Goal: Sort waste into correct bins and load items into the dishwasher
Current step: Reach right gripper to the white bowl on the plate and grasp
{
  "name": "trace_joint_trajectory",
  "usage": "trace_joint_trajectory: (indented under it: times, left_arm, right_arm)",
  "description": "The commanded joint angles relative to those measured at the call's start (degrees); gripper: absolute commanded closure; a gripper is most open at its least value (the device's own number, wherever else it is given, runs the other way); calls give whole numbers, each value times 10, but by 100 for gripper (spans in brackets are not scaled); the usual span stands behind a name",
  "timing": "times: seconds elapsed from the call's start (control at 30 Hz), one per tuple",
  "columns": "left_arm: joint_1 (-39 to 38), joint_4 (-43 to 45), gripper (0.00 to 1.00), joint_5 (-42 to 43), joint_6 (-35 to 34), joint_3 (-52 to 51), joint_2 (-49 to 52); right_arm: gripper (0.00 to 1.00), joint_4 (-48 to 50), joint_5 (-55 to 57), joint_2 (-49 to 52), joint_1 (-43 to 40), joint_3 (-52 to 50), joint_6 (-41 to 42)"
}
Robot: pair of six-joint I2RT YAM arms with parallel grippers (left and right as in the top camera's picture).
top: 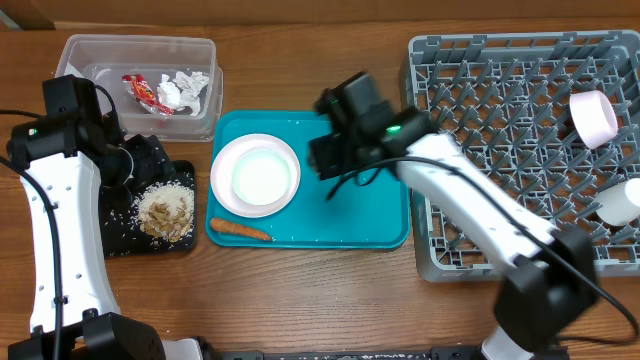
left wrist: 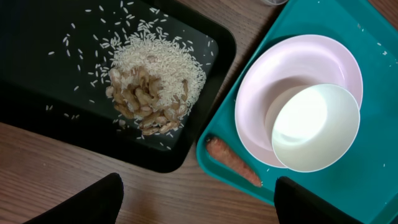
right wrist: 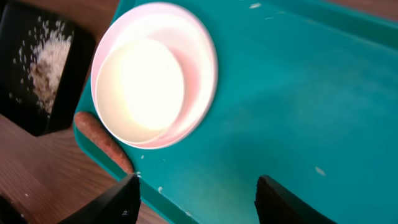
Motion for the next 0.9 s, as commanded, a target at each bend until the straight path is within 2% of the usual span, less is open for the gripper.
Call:
trace_joint_trajectory:
  times: [0.0, 0.3, 0.47, 0.5, 0.73, 0.87]
  left_arm:
    - [-1, 2, 20, -4, -8, 9, -12]
    - [-1, 2, 20, -4, -8, 9, -12]
    - [-1, 2, 20, -4, -8, 9, -12]
    - [-1, 2, 20, -4, -8, 9, -12]
    - [-1, 2, 20, -4, -8, 9, -12]
    - [-1, 0, 20, -4, -8, 9, -12]
  right_arm:
    - [43, 31, -3, 33, 32, 5, 9]
    - [47, 99, 46, 113, 75, 5, 80]
    - [59, 108, 46, 143, 78, 5, 97]
    - [65, 110, 46, 146, 78, 5, 97]
    - [88, 115, 46, 146, 78, 5, 97]
    - [93, 112, 51, 146, 78, 3, 113]
